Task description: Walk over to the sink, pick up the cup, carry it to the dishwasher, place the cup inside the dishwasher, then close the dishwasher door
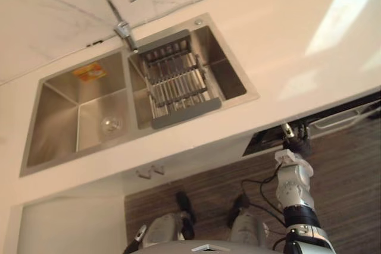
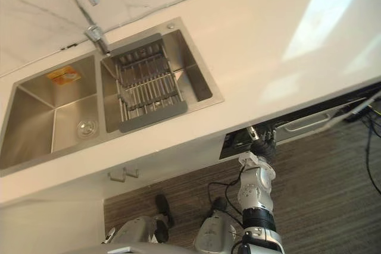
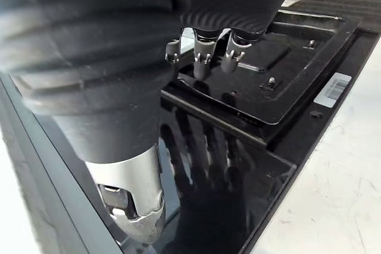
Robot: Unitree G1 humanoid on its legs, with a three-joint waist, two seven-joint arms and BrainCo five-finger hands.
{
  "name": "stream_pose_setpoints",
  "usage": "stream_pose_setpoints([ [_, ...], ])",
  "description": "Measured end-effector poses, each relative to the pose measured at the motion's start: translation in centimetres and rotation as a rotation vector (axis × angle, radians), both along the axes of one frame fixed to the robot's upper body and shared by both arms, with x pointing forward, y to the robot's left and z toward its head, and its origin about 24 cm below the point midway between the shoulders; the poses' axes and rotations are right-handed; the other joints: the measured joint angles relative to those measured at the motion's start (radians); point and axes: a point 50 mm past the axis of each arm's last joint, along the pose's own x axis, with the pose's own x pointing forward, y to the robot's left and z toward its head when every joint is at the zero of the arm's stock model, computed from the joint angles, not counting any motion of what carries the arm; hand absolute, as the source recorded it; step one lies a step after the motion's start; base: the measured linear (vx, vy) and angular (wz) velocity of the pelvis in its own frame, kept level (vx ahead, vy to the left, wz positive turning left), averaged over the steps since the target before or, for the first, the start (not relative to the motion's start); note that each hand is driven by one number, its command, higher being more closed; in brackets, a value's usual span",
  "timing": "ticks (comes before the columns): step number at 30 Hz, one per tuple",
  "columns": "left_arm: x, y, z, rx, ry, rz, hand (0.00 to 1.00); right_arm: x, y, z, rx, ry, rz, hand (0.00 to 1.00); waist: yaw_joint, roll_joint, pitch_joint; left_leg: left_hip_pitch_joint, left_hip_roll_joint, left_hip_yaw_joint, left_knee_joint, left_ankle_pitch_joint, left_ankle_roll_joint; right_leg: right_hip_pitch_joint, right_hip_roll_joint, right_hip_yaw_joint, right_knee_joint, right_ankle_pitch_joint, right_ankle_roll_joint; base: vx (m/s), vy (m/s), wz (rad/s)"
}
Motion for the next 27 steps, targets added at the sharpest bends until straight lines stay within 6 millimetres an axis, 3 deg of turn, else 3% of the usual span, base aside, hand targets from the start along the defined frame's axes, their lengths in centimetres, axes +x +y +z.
stream_pose_setpoints([
  [1, 0.3, -0.3, 0.1, 0.006, -0.013, -0.012, 0.00, 0.6, -0.3, 1.0, -0.039, -0.030, 0.010, 0.00, 0.004, 0.003, 0.025, -0.012, -0.006, 0.004, 0.014, 0.012, 0.033, -0.001, -0.013, -0.028, -0.034, 0.019, -0.017, -0.05, -0.017, 0.09],
  [2, -0.2, -0.7, 0.0, 0.002, -0.002, -0.031, 0.00, 1.2, -0.5, 1.9, -0.060, -0.057, 0.023, 0.00, 0.011, 0.014, 0.026, -0.006, -0.004, 0.003, 0.051, 0.080, 0.036, -0.019, -0.019, -0.030, -0.012, 0.017, -0.017, -0.06, 0.007, -0.08],
  [3, -0.5, -0.8, 0.0, 0.001, 0.002, -0.039, 0.00, 1.4, -0.5, 2.2, -0.058, -0.065, 0.020, 0.00, 0.010, 0.020, 0.027, 0.005, 0.000, -0.005, 0.052, 0.105, 0.055, -0.028, -0.023, -0.029, 0.012, 0.007, -0.014, -0.05, -0.014, -0.06],
  [7, 0.6, -0.5, 0.4, 0.027, -0.057, -0.086, 0.00, 1.7, -1.5, 2.8, -0.061, -0.099, -0.022, 0.00, 0.014, 0.007, 0.036, -0.031, -0.025, -0.056, 0.044, 0.119, 0.071, -0.091, -0.081, -0.054, 0.118, -0.033, -0.022, -0.03, 0.003, 0.22],
  [12, 0.9, -0.4, 0.6, 0.036, -0.075, -0.104, 0.00, 2.2, -1.9, 3.8, -0.054, -0.129, -0.023, 0.00, 0.021, 0.011, 0.041, -0.050, -0.029, -0.055, 0.017, 0.075, 0.076, -0.121, -0.093, -0.060, 0.139, -0.019, -0.014, -0.06, 0.011, 0.06],
  [13, 0.9, -0.4, 0.6, 0.037, -0.079, -0.104, 0.00, 2.2, -1.9, 3.8, -0.056, -0.129, -0.024, 0.00, 0.021, 0.012, 0.042, -0.054, -0.029, -0.055, 0.007, 0.060, 0.055, -0.118, -0.092, -0.069, 0.130, -0.017, -0.012, -0.05, 0.003, 0.15],
  [14, 0.9, -0.4, 0.6, 0.039, -0.083, -0.105, 0.00, 2.1, -1.9, 3.8, -0.057, -0.133, -0.028, 0.00, 0.023, 0.009, 0.044, -0.057, -0.029, -0.053, -0.002, 0.013, 0.004, -0.112, -0.086, -0.079, 0.100, -0.015, -0.009, -0.06, 0.013, 0.16],
  [16, 0.9, -0.2, 0.7, 0.048, -0.088, -0.106, 0.00, 2.1, -2.0, 3.9, -0.060, -0.143, -0.031, 0.00, 0.028, -0.011, 0.055, -0.049, -0.038, -0.045, 0.017, 0.019, 0.043, -0.107, -0.090, -0.083, 0.054, 0.004, -0.018, -0.02, 0.002, 0.00],
  [18, 0.1, -0.2, 0.6, 0.052, -0.077, -0.114, 0.00, 2.0, -1.6, 3.6, -0.048, -0.145, -0.014, 0.00, 0.031, 0.005, 0.048, -0.015, -0.010, -0.054, 0.061, 0.034, 0.065, -0.102, -0.068, -0.085, 0.073, 0.012, -0.026, 0.09, -0.025, -0.21],
  [22, 0.8, -0.1, 0.8, 0.054, -0.116, -0.120, 0.00, -0.4, 0.6, -0.2, -0.062, -0.032, 0.055, 0.00, 0.030, -0.015, 0.038, -0.002, -0.003, -0.078, 0.061, 0.041, 0.074, -0.065, -0.056, -0.110, 0.046, 0.019, -0.020, 0.11, -0.030, 0.13],
  [24, 0.8, 0.2, 0.8, 0.045, -0.124, -0.100, 0.00, -2.8, 2.3, -3.6, -0.055, 0.092, 0.096, 0.00, 0.033, -0.032, 0.030, 0.003, 0.003, -0.091, 0.060, 0.041, 0.066, -0.042, -0.048, -0.129, 0.029, 0.018, -0.015, 0.10, -0.041, 0.22],
  [27, 0.6, 0.6, 0.8, 0.042, -0.116, -0.089, 0.00, -8.4, 5.5, -10.5, 0.014, 0.395, 0.142, 0.00, 0.033, -0.067, 0.011, 0.039, 0.011, -0.107, 0.044, 0.039, 0.035, 0.022, -0.031, -0.164, -0.008, 0.019, -0.013, 0.11, -0.041, 0.22],
])
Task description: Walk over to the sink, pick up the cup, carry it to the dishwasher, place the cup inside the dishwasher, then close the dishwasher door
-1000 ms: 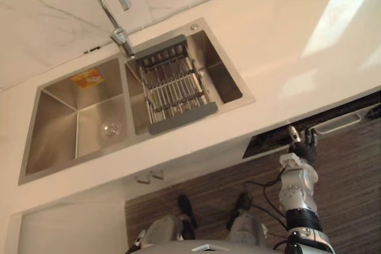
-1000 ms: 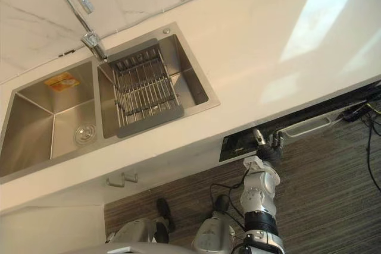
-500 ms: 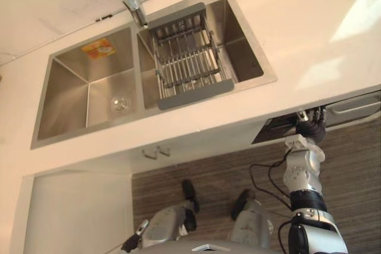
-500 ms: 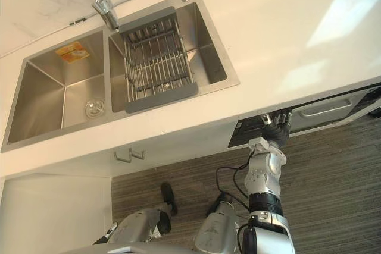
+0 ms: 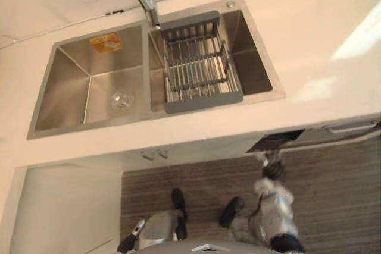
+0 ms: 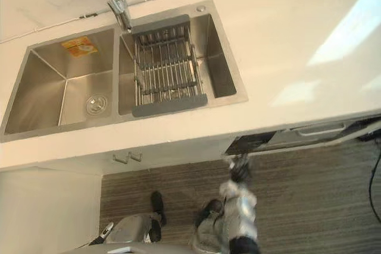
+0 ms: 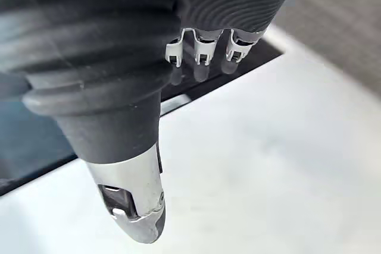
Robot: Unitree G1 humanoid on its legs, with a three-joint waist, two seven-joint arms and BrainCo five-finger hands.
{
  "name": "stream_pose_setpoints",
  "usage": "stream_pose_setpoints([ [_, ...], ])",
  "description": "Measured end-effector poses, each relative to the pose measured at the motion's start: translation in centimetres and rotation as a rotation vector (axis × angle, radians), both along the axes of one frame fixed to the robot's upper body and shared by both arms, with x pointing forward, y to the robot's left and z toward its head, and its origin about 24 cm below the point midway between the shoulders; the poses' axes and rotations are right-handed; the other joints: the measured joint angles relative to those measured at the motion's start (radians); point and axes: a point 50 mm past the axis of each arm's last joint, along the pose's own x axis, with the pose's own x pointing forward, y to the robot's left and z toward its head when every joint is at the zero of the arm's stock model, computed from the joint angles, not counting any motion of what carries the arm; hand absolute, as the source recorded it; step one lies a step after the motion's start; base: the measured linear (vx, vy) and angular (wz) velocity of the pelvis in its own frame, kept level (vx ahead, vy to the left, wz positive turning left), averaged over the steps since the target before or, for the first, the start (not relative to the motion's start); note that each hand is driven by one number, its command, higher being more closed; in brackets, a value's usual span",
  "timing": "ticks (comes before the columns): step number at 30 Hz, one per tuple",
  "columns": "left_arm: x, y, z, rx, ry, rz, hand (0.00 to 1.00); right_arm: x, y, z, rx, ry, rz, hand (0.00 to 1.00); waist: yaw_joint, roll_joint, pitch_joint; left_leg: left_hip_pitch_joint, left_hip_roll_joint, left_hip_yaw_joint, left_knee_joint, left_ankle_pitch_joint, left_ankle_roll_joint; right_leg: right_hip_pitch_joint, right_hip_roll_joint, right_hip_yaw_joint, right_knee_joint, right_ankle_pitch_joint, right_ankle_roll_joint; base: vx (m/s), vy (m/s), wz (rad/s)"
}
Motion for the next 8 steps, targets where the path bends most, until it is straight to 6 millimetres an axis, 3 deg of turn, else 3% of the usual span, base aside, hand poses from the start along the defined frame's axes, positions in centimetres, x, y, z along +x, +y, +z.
stream_pose_setpoints([
  [2, -0.3, 0.1, -0.1, -0.012, 0.022, 0.008, 0.00, -3.4, 0.5, -2.8, 0.022, 0.160, -0.017, 0.00, 0.001, -0.007, -0.022, 0.023, 0.005, 0.000, -0.008, -0.005, -0.007, 0.035, 0.015, -0.011, -0.030, 0.008, 0.006, 0.10, -0.021, 0.07],
  [3, -0.8, 0.2, -0.2, -0.024, 0.045, 0.024, 0.00, -4.7, -0.1, -3.4, 0.014, 0.205, -0.052, 0.00, -0.001, -0.023, -0.042, 0.029, 0.009, 0.002, -0.027, -0.004, -0.010, 0.050, 0.029, -0.019, -0.060, 0.022, 0.009, 0.08, -0.008, -0.01],
  [5, -1.3, 0.3, -0.3, -0.057, 0.070, 0.051, 0.00, -6.2, -0.7, -4.3, 0.001, 0.275, -0.069, 0.00, -0.013, -0.045, -0.059, 0.061, 0.014, 0.004, -0.038, -0.006, -0.022, 0.091, 0.050, -0.025, -0.108, 0.039, 0.015, 0.07, 0.001, 0.02],
  [8, -2.3, 1.4, -0.4, -0.075, 0.110, 0.106, 0.00, -8.6, -0.1, -5.8, 0.009, 0.405, -0.039, 0.00, -0.012, -0.084, -0.084, 0.097, 0.024, 0.019, -0.055, -0.010, -0.026, 0.148, 0.083, -0.027, -0.174, 0.058, 0.019, 0.02, -0.006, -0.03],
])
